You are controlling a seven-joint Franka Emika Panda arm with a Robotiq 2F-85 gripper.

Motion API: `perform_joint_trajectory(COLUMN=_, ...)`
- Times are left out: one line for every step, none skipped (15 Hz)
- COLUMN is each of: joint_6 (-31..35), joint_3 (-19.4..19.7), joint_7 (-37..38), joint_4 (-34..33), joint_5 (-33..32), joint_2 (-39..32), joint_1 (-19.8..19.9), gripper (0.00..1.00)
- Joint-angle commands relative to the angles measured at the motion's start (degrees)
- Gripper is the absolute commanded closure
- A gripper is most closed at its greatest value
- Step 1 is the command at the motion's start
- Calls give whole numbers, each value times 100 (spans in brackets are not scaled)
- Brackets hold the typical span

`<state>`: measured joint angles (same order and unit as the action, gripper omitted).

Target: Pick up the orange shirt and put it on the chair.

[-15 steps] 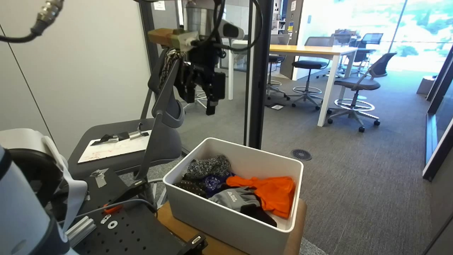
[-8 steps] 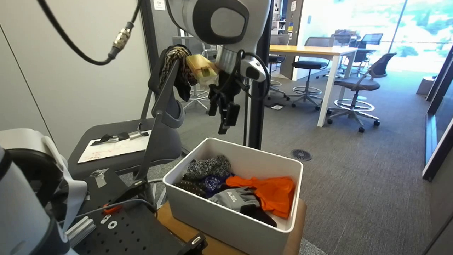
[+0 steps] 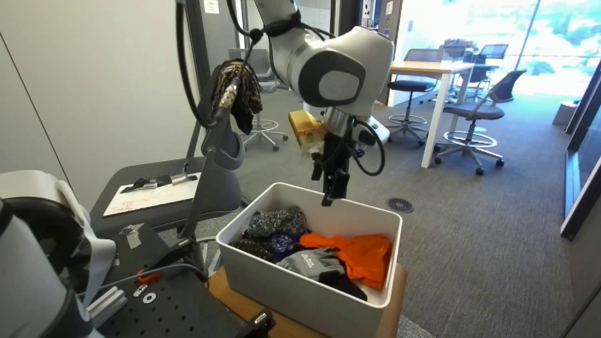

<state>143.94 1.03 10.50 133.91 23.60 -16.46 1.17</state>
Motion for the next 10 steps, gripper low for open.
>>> perform_joint_trajectory(joint_6=213, joint_3=31, joint_7=91, joint_4=-700, joint_5=65, joint_2=-802, joint_1=195, gripper=0)
perform_joint_trajectory(joint_6=227, joint_3=24, joint_7=79, joint_4=-850, joint_5=79, joint_2=-969, joint_1=258, gripper=0)
perform_joint_trajectory(joint_6=261, joint_3=13, joint_7=61, joint_4=-1051, joint_5=107, joint_2=-1194, joint_1=336, gripper=0)
perform_joint_trajectory(joint_6=261, joint_3=8, joint_7=92, joint_4=-1208, joint_5=111, joint_2=-1361, joint_1=385, gripper=0)
perform_joint_trajectory(joint_6=249, joint_3=2, joint_7=94, joint_4=-1405, joint_5=118, joint_2=-1563, joint_1=452, gripper=0)
perform_joint_trajectory(joint_6=239, joint_3=1, joint_7=128, joint_4=-1574, joint_5=119, joint_2=-1734, joint_1=498, gripper=0)
perform_joint_trajectory(joint_6=232, joint_3=31, joint_7=202, joint_4=-1749, joint_5=80, joint_2=-1918, joint_1=520, gripper=0)
perform_joint_trajectory(joint_6=204, joint_3=32, joint_7=229, joint_4=-1899, joint_5=69, joint_2=-2069, joint_1=560, gripper=0)
perform_joint_trajectory(joint_6=169, joint_3=47, joint_7=287, joint_4=-2036, joint_5=48, joint_2=-2213, joint_1=582, gripper=0)
perform_joint_trajectory(joint_6=141, joint_3=54, joint_7=327, joint_4=-2157, joint_5=29, joint_2=-2341, joint_1=602, gripper=0)
